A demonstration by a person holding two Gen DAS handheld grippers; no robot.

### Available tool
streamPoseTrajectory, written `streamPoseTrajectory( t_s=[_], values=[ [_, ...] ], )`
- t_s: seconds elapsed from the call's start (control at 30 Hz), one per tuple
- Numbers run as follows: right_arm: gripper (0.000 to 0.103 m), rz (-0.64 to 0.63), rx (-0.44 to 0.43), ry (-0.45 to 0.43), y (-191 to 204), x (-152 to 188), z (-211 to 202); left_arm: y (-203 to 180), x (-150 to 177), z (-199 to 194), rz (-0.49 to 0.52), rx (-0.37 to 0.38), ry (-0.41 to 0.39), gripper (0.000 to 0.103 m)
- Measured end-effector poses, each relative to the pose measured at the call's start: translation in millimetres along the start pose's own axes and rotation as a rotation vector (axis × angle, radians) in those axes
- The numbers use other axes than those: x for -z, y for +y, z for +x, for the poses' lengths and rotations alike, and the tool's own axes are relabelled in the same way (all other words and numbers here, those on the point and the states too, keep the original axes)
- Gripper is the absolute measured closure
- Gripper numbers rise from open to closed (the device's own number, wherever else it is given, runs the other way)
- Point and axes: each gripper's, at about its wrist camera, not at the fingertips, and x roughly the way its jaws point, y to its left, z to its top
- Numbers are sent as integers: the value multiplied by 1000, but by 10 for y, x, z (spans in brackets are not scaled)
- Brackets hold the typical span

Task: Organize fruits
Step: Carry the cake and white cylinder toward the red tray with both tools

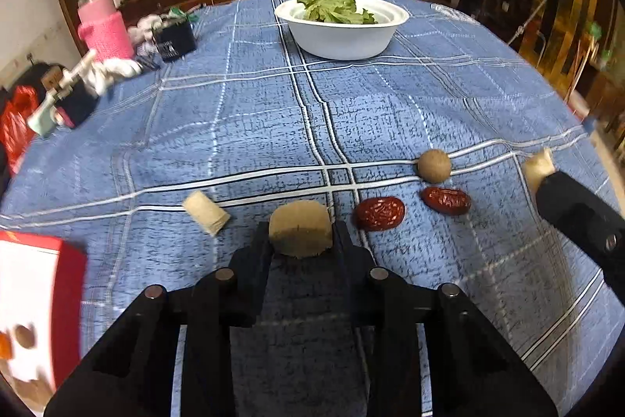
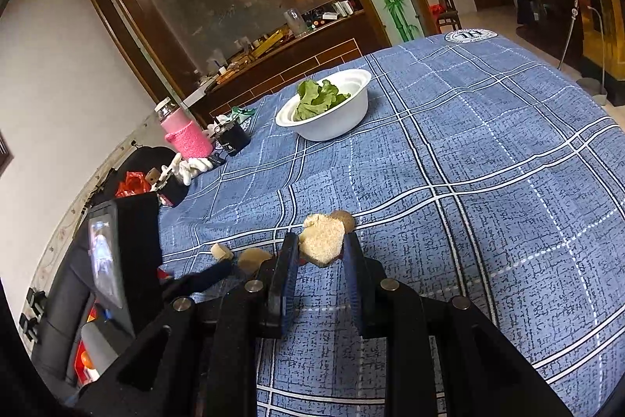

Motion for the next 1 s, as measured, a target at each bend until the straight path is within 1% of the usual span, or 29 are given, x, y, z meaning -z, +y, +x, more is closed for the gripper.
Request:
streamPoseTrajectory(
  t_s=[0.03, 0.17, 0.23, 0.33, 0.47, 0.67, 0.83, 1.0],
  values=[
    [79, 0, 3, -1, 1, 1, 7, 7, 13, -37, 2, 5, -5, 76],
    [79, -18, 14, 0, 14, 18, 15, 116, 161, -228, -44, 30, -10, 76],
    [79, -41, 28, 3, 46, 31, 40, 175, 254, -368, -62, 28, -23, 76],
    [79, -62, 38, 32, 91, 61, 99, 308, 421, -576, -109, 23, -26, 76],
    [79, -127, 44, 41, 298, 122, 27, 450, 587, -776, -138, 9, -37, 76],
    [79, -213, 28, 73, 626, 425, -147, 660, 756, -1007, -180, 5, -62, 75],
    [79, -258, 11, 92, 841, 647, -243, 837, 880, -1123, -215, 1, -67, 75],
    [79, -292, -16, 97, 1050, 766, -314, 1008, 973, -1239, -243, -6, -74, 75]
  ],
)
